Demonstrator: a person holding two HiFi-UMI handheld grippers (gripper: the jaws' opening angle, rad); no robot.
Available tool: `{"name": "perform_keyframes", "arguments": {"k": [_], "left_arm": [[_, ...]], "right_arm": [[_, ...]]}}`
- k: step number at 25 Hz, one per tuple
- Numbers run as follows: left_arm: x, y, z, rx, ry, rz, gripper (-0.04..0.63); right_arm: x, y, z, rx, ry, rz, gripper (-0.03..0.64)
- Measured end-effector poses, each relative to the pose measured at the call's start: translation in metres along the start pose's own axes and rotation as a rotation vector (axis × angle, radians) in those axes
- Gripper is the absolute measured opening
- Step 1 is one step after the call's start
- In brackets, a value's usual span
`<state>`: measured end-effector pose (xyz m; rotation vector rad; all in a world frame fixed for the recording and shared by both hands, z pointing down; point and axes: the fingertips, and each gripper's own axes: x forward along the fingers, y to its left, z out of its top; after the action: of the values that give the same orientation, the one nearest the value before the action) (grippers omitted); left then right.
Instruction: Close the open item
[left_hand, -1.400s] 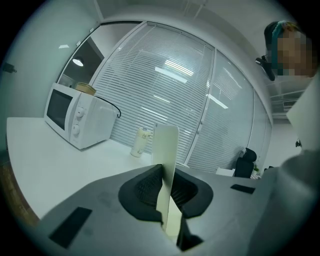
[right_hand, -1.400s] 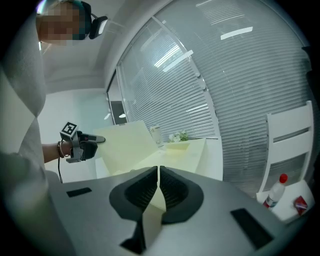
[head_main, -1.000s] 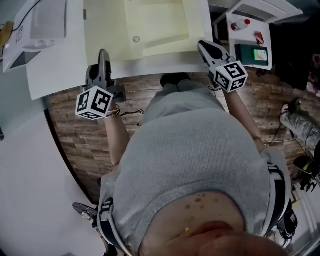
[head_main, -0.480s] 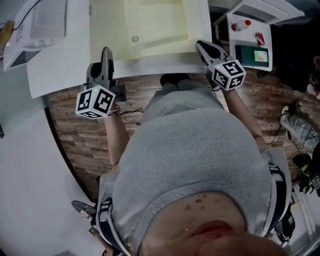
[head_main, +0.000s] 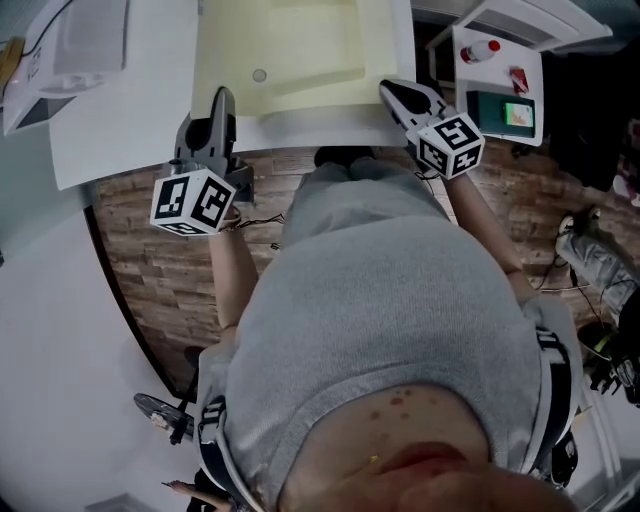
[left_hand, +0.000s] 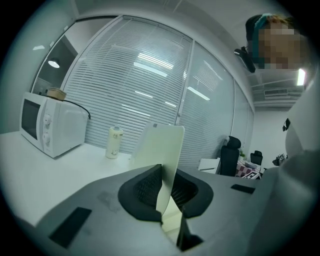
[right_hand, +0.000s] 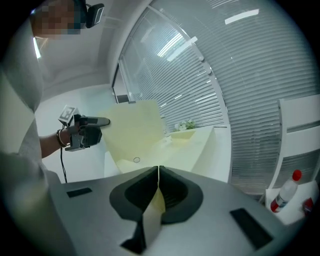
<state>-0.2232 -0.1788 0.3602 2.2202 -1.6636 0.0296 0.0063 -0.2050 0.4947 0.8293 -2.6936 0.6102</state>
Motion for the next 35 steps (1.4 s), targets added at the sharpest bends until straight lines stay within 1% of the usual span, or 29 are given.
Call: {"name": "perform_keyframes", "arguments": {"k": [4,8,12,14,17,19,23,26,29,35], "left_arm": [[0.009,-0.022,-0.005,0.027,0.018,-0.033,0.025],[0.017,-0.038,-0.009,0.028,0.033,-0.062,0.025],[0.025,-0.049,-0.013,0.028,0.056,-0.092,0.026],[0.03,-0.056,-0.016,0.029,0.074,-0.115,0.028],[0.039,-0.067,-0.022,0.014,0.101,-0.159,0.035],[0.044,-0.075,-0.027,0.013,0.123,-0.186,0.04],[0.054,-0.088,-0.037,0.043,0.165,-0.221,0.041],[0.059,-0.096,-0.042,0.034,0.185,-0.247,0.046],[0.064,-0.101,-0.049,0.021,0.203,-0.272,0.049],[0.07,-0.111,-0.063,0.072,0.258,-0.305,0.054]], "right_arm": [[0.0,0.0,0.0,0.009,-0.006,0.03,0.067],[0.002,0.002,0.001,-0.001,0.011,0.059,0.067],[0.001,0.001,0.001,0.07,0.012,0.1,0.067],[0.001,0.0,0.001,0.081,0.01,0.121,0.064],[0.002,0.0,0.002,0.03,0.016,0.117,0.064],[0.002,0.0,0.002,0.016,0.019,0.111,0.064],[0.002,0.0,0.001,0.035,0.03,0.128,0.063],[0.002,0.0,0.001,0.054,0.037,0.148,0.064],[0.002,0.0,0.002,0.048,0.037,0.154,0.064],[0.003,0.002,0.0,0.022,0.05,0.134,0.064]]}}
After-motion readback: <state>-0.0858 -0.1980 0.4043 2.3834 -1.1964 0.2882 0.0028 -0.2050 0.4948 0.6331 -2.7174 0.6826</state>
